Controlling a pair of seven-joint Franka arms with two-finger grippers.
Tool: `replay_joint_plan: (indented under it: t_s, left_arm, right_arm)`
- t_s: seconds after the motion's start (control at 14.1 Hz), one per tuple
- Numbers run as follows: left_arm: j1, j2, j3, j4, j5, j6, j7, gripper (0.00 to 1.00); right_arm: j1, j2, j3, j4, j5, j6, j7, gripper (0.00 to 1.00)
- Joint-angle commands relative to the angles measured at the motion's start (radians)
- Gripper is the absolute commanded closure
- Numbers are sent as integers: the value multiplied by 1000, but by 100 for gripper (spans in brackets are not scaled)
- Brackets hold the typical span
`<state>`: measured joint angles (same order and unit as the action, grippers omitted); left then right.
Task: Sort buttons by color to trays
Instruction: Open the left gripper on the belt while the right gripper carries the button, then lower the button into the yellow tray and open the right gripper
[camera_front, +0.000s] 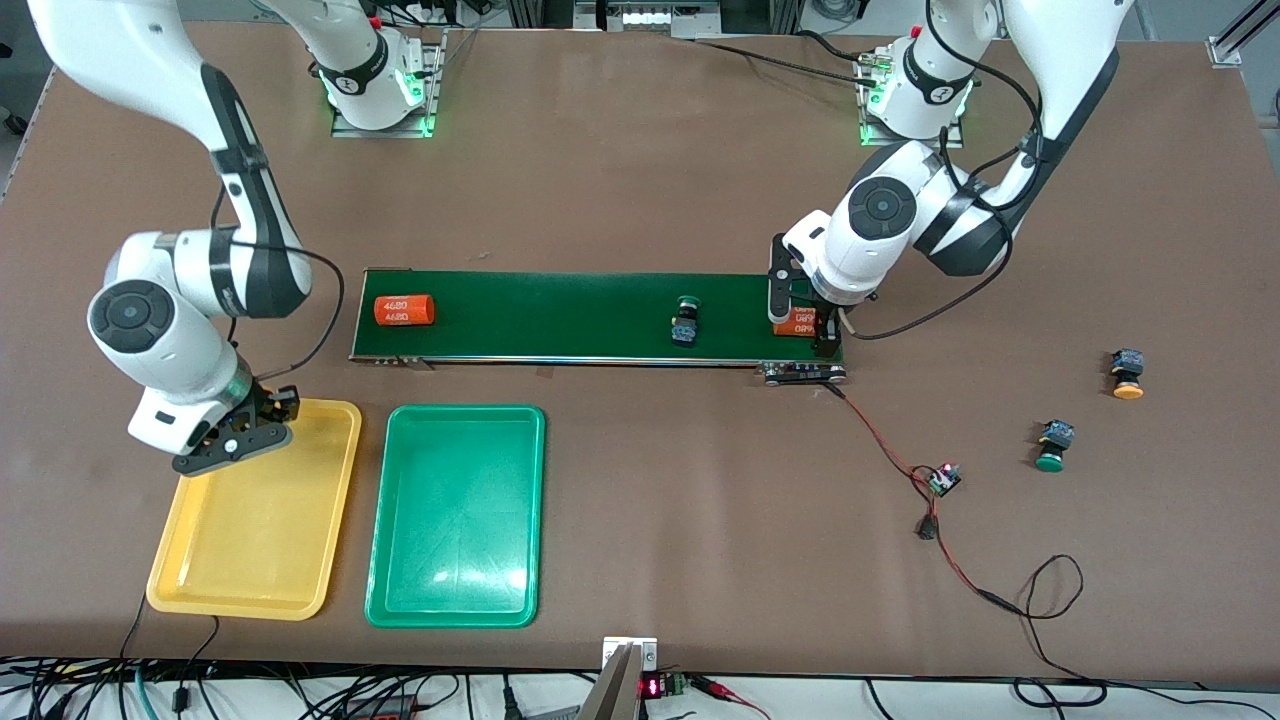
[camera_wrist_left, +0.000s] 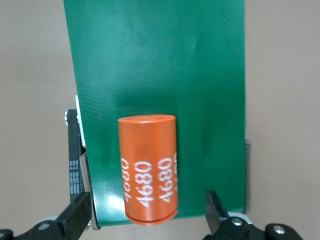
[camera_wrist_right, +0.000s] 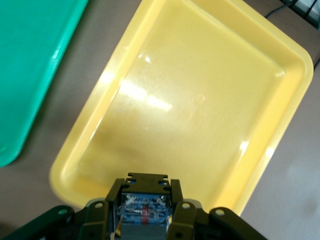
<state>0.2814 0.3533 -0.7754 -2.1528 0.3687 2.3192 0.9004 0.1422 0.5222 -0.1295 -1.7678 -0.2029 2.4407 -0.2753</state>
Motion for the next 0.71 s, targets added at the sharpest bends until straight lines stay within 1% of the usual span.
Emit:
replay_joint_plan:
  t_s: [0.0,0.07,0.14,0.28,0.35,0.42,0.49,0.57,0.64]
  left_arm:
    - [1,-94,-28,7,7,-96,-20,0]
    - [15,-114,-27,23,1,-124,-20,0]
    - [50,-123,-25,37,-16,-147,-21,0]
    - [157,-129,-19,59,-37,-170,-14,0]
    - [194,-128,-13,70,-37,-184,-14,0]
    - [235,-120,-4,95,-37,-195,-14,0]
    - [283,-108,8,122,-37,-195,-14,0]
    - [339,-74,14,169,-37,-198,-14,0]
    - [398,-21,15,210,-37,-201,-14,0]
  right_arm:
    - [-55,70,24,7,-18,139,-33,85]
    - [-61,94,24,5,-18,185,-44,85]
    - [-61,113,28,5,-18,220,-44,85]
    - [-64,139,34,5,-16,273,-44,83]
    - [-64,150,36,5,-16,291,-41,66]
    - [-59,163,36,5,-15,325,-41,43]
    - [-59,170,36,5,-16,339,-44,36]
    - [-59,174,36,7,-16,340,-45,25]
    - [-59,176,36,7,-18,342,-45,20]
